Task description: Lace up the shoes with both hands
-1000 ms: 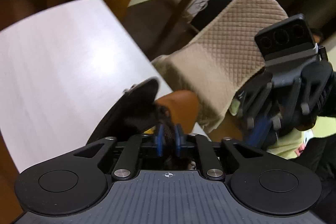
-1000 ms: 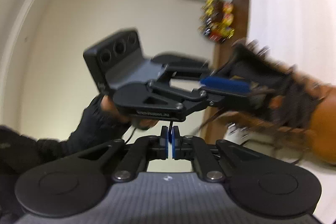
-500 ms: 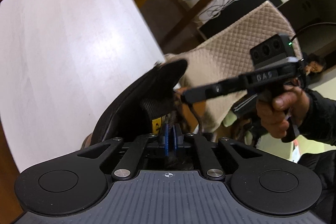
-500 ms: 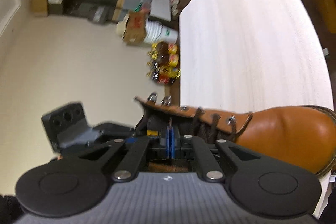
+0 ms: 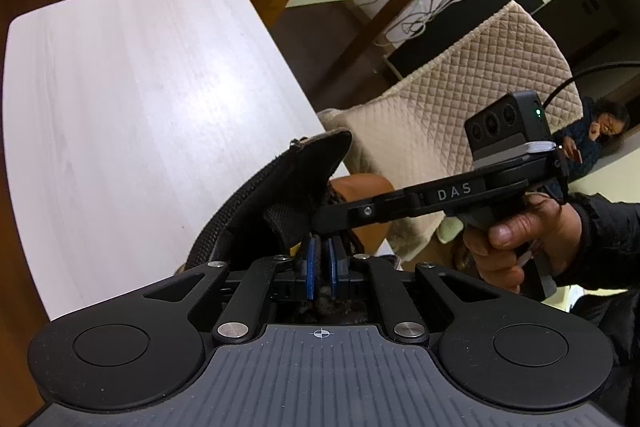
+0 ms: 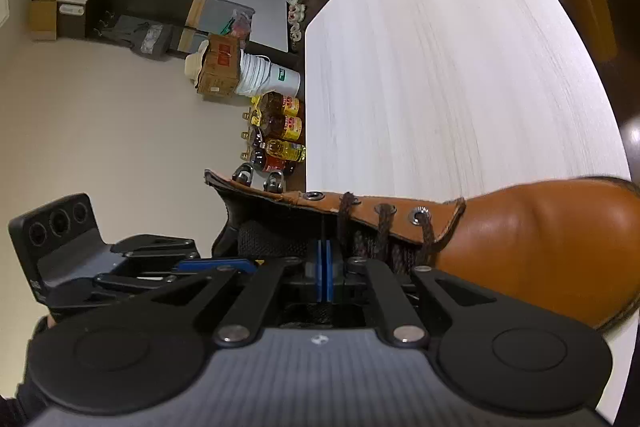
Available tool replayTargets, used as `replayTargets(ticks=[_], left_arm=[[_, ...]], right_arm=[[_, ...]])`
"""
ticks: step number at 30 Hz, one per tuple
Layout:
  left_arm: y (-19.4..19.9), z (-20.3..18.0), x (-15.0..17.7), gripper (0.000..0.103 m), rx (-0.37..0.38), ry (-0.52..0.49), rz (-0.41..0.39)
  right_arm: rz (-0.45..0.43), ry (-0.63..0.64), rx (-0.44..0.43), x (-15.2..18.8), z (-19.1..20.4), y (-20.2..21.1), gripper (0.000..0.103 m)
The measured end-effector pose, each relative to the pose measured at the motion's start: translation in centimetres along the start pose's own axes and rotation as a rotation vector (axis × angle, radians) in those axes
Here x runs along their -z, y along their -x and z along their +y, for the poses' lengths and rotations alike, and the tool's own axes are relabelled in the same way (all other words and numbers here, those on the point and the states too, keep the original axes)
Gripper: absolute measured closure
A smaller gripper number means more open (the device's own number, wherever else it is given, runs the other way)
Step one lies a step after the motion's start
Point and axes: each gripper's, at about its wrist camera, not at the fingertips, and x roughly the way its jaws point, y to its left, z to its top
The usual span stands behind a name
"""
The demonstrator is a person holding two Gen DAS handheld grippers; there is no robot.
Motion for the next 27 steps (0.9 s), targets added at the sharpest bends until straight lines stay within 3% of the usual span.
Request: replayTargets(ticks=[12, 27], left_arm=[[-0.4, 0.3, 0.6, 0.097, 0.002, -0.003, 0.015], [-0.2, 0.2, 0.6, 0.097, -0.012, -0.014, 0.013]], right_arm=[[-0.147, -0.028, -0.031, 1.2, 0.1, 0.6, 0.099], [-0.185, 0.027, 0.014, 1.4, 1.2, 0.2, 0.100]])
